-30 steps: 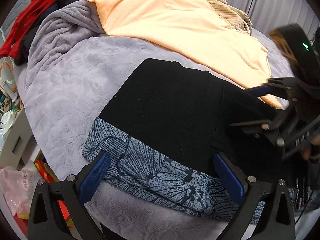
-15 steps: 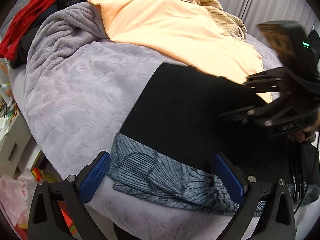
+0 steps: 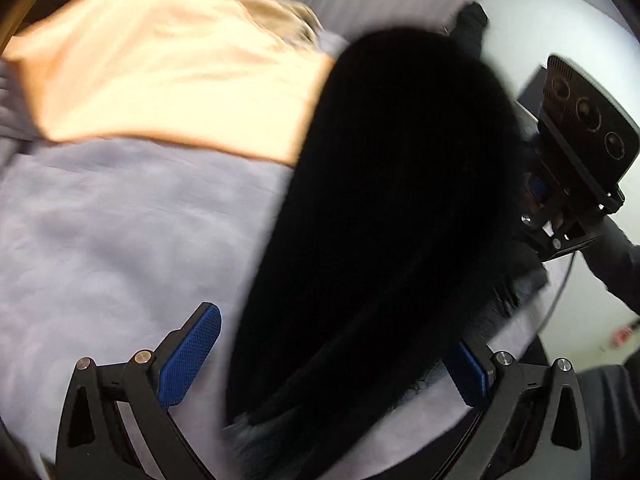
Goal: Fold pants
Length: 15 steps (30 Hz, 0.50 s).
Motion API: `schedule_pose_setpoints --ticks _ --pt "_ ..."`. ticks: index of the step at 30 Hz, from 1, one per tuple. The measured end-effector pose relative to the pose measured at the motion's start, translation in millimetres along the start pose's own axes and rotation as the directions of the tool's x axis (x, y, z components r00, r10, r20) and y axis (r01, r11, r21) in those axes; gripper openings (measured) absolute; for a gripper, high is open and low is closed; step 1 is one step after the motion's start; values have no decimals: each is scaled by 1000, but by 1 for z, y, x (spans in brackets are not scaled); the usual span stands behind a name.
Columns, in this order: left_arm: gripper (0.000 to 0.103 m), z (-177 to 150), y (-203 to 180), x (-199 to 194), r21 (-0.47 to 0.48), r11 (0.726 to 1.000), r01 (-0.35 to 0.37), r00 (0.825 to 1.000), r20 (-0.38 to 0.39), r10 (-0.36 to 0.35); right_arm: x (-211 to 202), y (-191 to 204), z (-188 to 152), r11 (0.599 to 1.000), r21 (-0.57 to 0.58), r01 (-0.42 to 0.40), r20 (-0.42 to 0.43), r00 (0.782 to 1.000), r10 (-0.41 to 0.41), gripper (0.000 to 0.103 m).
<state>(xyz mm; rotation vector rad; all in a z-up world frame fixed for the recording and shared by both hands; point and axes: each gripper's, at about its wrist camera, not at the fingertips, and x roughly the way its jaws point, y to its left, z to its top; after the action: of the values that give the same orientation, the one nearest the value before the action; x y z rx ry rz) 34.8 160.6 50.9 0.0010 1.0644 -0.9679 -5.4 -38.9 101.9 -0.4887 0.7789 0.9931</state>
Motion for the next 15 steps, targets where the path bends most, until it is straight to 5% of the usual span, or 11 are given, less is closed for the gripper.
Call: schedule_pose_setpoints --ticks 1,2,3,5,6,9,11,15 --pt "103 5 -6 14 19 1000 10 999 -52 -9 2 1 1 1000 3 6 -4 1000 -6 23" --pt "102 9 -9 27 33 998 -52 995 -82 54 8 -1 3 1000 8 16 -10 1000 -16 23" --pt "87 12 -11 37 40 991 -124 987 -101 128 12 -3 3 1000 17 26 -19 999 -26 23" --pt "52 13 -5 43 -4 997 -71 987 -143 69 10 -6 0 997 52 51 -38 998 -49 24" --pt "45 13 -2 41 -38 997 -74 988 -136 69 12 -11 -1 994 83 69 -56 996 -65 31" --pt "35 11 -5 39 -75 987 -144 980 -146 132 2 -20 -3 974 138 177 -88 982 -166 65" --pt "32 11 -19 37 -50 977 -208 967 -159 197 -21 -24 -10 956 162 245 -79 969 -235 71" --pt "29 15 -47 31 13 961 -277 948 -158 276 -60 -15 -49 974 171 147 -146 982 -122 79"
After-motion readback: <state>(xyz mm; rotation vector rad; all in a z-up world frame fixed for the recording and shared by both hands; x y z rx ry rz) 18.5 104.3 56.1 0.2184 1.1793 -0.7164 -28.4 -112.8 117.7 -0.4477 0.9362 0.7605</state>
